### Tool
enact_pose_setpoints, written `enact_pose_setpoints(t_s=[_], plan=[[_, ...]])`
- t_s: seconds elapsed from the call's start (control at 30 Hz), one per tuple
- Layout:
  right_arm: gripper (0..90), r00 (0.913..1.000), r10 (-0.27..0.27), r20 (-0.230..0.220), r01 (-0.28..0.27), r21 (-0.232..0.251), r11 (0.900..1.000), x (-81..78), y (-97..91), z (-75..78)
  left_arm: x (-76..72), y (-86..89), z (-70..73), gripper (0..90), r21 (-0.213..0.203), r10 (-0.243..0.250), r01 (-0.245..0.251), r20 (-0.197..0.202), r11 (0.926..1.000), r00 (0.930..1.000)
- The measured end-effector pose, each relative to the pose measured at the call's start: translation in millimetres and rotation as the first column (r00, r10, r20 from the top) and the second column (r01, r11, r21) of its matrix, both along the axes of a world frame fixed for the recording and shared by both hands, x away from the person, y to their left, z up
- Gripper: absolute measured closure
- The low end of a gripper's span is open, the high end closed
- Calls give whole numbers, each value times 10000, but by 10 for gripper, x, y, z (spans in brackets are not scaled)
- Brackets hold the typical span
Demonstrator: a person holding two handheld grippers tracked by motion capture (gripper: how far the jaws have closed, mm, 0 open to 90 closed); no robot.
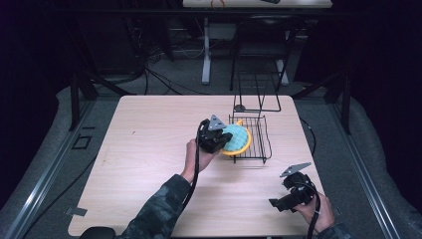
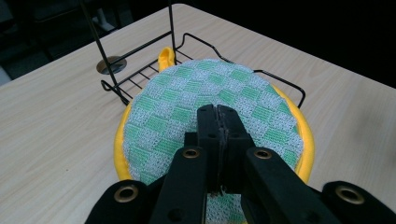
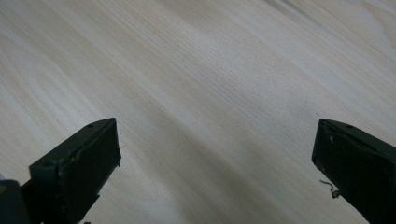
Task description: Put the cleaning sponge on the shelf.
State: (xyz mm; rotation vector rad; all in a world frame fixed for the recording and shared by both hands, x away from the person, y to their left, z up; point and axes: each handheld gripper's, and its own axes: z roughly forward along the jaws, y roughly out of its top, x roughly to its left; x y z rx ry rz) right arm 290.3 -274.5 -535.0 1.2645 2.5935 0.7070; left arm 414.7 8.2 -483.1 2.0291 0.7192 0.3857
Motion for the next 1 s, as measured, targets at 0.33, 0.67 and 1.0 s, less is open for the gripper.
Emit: enact_pose_setpoints(t_s=[0.33,0.67,1.0], plan=[[5,10000,-42,-8,42,115,9999,1,-1,-3,48,-115,-72,893,158,138,-141,232,9998,9996],[5,10000,16,9,-16,82,10000,-5,2,5,97,-291,-152,893,154,262,-270,476,9995,9985],[6,10000,-23,48,22,123,9999,-6,-2,3,146,-482,-205,893,59,424,-427,432,9991,9982]])
